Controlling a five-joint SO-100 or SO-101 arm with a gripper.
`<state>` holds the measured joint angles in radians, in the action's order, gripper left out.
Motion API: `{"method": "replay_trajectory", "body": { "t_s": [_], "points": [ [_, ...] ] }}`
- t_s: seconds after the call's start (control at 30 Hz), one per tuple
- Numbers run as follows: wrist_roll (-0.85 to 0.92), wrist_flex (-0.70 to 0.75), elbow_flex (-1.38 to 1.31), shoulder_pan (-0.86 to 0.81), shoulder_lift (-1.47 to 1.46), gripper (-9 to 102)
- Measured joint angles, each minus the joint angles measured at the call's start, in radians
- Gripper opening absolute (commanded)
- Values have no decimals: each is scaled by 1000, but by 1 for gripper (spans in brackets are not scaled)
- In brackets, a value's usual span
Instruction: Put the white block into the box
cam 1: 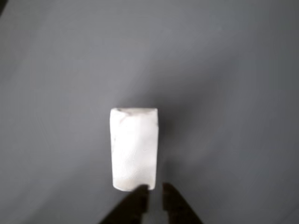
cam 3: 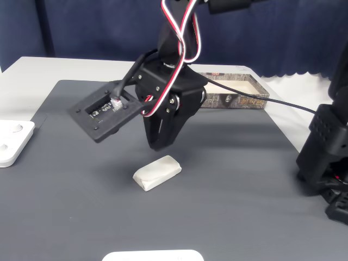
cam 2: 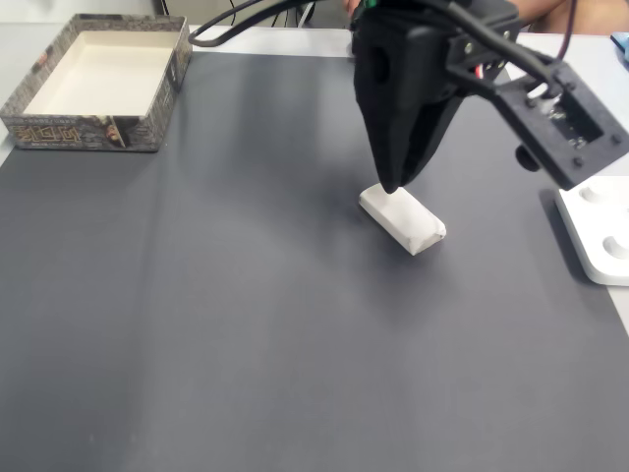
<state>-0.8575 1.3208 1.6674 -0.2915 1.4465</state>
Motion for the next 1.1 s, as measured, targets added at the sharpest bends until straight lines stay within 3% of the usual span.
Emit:
{"method": "replay_trajectory", "body": {
  "t_s": [0.37,1.1],
  "points": [
    [-89,0,-2,-6,-18,25],
    [-143,-12,-104,-38,-133,34]
  ]
}}
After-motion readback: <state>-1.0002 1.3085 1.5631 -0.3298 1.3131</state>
